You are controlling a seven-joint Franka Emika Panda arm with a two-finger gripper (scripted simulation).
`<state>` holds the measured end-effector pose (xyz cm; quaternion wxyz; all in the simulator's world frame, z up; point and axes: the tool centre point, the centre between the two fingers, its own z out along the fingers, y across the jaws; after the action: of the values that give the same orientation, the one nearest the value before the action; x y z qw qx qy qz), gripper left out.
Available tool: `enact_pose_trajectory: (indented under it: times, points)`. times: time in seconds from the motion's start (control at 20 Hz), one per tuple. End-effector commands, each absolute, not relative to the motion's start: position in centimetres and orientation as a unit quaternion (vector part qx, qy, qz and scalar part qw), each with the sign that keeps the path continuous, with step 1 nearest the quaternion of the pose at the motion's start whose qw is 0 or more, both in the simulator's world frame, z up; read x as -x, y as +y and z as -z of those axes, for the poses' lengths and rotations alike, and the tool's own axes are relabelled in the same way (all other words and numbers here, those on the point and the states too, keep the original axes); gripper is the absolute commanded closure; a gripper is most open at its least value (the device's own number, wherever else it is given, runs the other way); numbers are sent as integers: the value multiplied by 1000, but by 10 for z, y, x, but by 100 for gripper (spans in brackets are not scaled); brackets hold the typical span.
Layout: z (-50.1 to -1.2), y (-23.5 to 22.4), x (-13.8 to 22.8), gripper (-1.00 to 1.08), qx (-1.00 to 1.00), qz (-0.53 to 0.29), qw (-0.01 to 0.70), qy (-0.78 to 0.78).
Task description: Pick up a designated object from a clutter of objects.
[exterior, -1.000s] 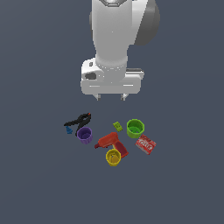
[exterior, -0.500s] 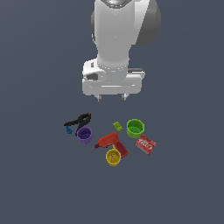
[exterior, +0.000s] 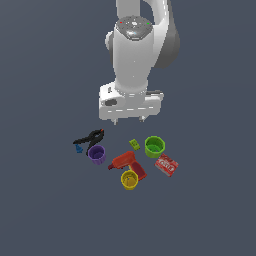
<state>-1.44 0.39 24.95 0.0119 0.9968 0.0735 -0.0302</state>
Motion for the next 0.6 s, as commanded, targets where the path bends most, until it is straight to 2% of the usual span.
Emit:
enact_pose_trajectory:
  times: [0.0,0.55]
  points:
    - [-233,6,15,-92,-996,28,12,89]
    - [-140,20,28,-92,-984,15,8,179]
